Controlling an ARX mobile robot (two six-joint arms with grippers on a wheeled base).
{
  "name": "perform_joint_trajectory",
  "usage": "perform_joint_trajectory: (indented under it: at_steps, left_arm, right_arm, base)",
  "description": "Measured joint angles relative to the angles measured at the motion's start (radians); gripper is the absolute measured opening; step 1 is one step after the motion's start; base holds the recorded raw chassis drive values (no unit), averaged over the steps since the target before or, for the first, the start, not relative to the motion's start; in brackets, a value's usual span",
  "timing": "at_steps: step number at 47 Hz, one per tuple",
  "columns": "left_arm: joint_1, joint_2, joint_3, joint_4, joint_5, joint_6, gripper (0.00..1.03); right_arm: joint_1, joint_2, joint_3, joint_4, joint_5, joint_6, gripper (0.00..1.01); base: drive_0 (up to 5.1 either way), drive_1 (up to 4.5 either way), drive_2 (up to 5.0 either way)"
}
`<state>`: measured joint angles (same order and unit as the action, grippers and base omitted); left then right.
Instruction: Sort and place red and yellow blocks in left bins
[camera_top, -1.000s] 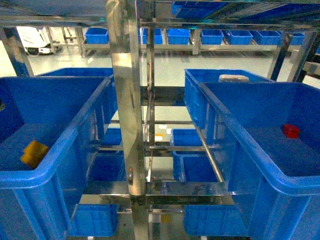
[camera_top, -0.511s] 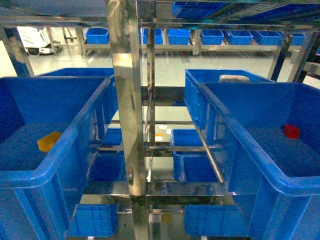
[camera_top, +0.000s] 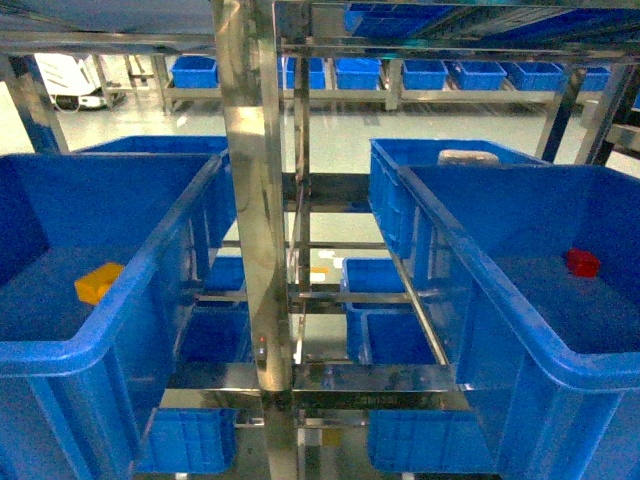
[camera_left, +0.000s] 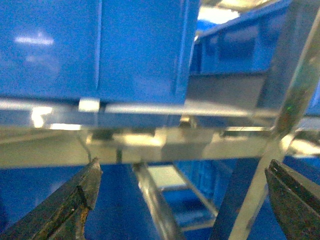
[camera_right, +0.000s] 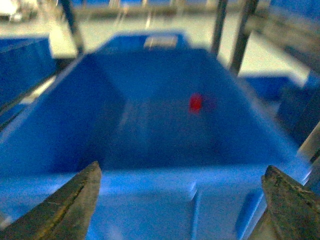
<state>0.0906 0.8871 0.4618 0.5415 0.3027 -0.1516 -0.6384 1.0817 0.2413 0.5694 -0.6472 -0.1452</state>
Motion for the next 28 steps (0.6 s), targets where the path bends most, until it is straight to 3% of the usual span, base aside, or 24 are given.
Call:
perform_joint_trajectory:
  at_steps: [2, 4, 8, 11, 17, 21, 23, 28]
  left_arm:
    - [-0.031, -0.011, 0.003, -0.079, -0.087, 0.013, 0.92]
    - [-0.086, -0.054, -0.03, -0.146, -0.204, 0.061, 0.81]
    - [-0.098, -0.121, -0.103, -0.124, -0.285, 0.111, 0.63]
    - [-0.087, -0.157, -0.152, -0.109, -0.306, 0.126, 0.48]
    - [-0.088, -0.209, -0.235, -0.106, -0.304, 0.134, 0.23]
    - [-0.088, -0.246, -0.267, -0.106, -0.304, 0.134, 0.08]
    - [-0.088, -0.269, -0.282, -0.106, -0.304, 0.133, 0.01]
    - [-0.089, -0.325, -0.325, -0.118, -0.304, 0.135, 0.02]
  right_arm:
    - [0.018, 0.032, -0.031, 0.128, 0.029, 0.021, 0.88]
    - [0.064, 0.039, -0.113, 0.273, 0.09, 0.073, 0.77]
    - [0.161, -0.082, -0.207, 0.317, 0.143, 0.106, 0.59]
    - [0.209, -0.2, -0.205, 0.266, 0.224, 0.12, 0.44]
    - [0.313, -0.347, -0.227, 0.126, 0.308, 0.128, 0.19]
    - [0.354, -0.424, -0.228, 0.061, 0.361, 0.13, 0.04]
    - [0.38, -0.476, -0.228, 0.02, 0.389, 0.132, 0.02]
    - [0.438, -0.572, -0.228, -0.068, 0.439, 0.132, 0.02]
  base:
    - [0.0, 0.0, 0.0]
    - [0.0, 0.0, 0.0]
    - [0.0, 0.0, 0.0]
    - [0.0, 0.0, 0.0]
    - [0.0, 0.0, 0.0]
    - [0.0, 0.0, 0.0]
    - [0.0, 0.0, 0.0]
    - [0.0, 0.0, 0.0]
